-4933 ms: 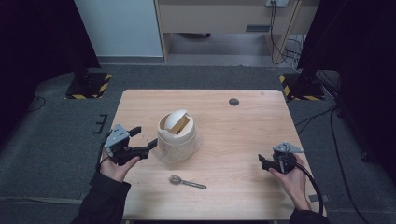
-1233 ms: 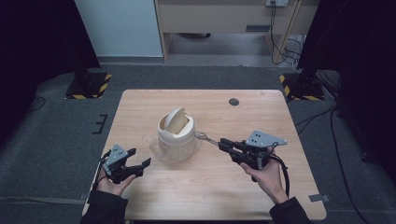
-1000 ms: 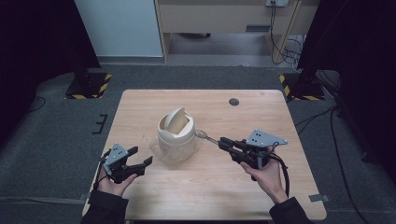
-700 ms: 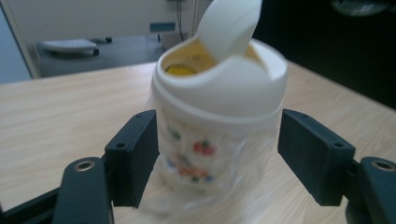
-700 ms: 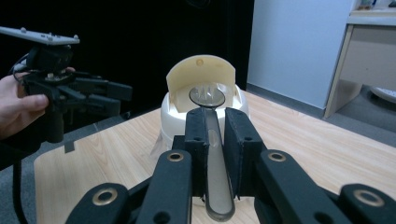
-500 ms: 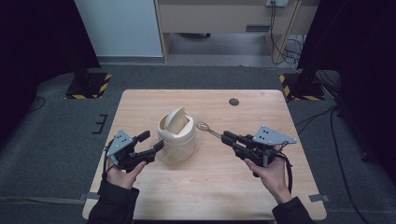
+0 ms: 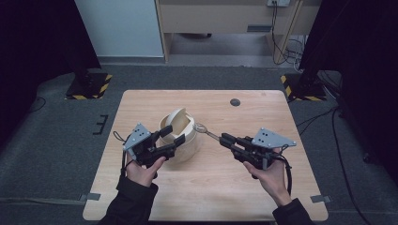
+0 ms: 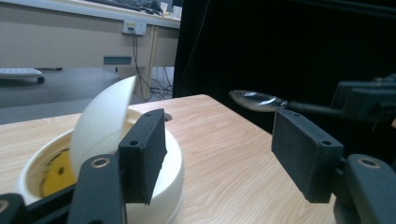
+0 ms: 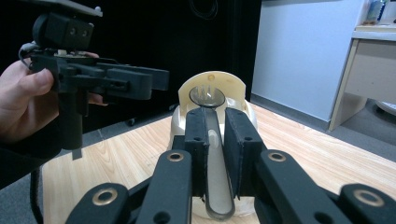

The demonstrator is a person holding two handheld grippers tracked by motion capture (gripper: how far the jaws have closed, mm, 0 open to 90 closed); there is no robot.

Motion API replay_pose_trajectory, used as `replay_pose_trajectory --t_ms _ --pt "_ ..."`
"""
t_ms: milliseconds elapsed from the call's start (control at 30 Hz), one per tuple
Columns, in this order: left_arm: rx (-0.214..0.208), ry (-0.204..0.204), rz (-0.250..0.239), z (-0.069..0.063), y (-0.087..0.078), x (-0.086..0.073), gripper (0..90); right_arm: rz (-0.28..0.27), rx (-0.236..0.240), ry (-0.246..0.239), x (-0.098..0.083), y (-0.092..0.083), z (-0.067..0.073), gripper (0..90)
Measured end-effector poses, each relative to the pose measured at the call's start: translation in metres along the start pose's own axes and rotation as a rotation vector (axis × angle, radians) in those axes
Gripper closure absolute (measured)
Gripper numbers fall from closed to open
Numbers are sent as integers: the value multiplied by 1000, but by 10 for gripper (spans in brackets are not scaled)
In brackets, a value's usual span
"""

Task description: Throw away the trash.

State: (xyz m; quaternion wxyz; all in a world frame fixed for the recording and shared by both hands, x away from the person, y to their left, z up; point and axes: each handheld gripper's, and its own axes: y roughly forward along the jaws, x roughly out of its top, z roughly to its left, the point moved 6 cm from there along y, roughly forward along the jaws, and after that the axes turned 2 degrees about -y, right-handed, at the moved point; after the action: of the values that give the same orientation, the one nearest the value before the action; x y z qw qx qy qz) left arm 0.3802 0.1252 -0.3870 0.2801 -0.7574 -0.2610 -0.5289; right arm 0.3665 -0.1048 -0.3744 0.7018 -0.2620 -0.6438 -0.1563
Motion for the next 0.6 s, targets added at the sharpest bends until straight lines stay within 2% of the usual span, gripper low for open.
replay_pose_trajectory --t_ms 233,367,600 --pt "-21 -27 5 -10 15 -1 353 3 8 -2 -2 3 2 801" --pt "-29 -28 16 -14 23 -3 350 4 13 -5 -2 3 3 802" --pt "-45 -49 21 -18 30 -5 348 0 23 -9 -3 5 6 802"
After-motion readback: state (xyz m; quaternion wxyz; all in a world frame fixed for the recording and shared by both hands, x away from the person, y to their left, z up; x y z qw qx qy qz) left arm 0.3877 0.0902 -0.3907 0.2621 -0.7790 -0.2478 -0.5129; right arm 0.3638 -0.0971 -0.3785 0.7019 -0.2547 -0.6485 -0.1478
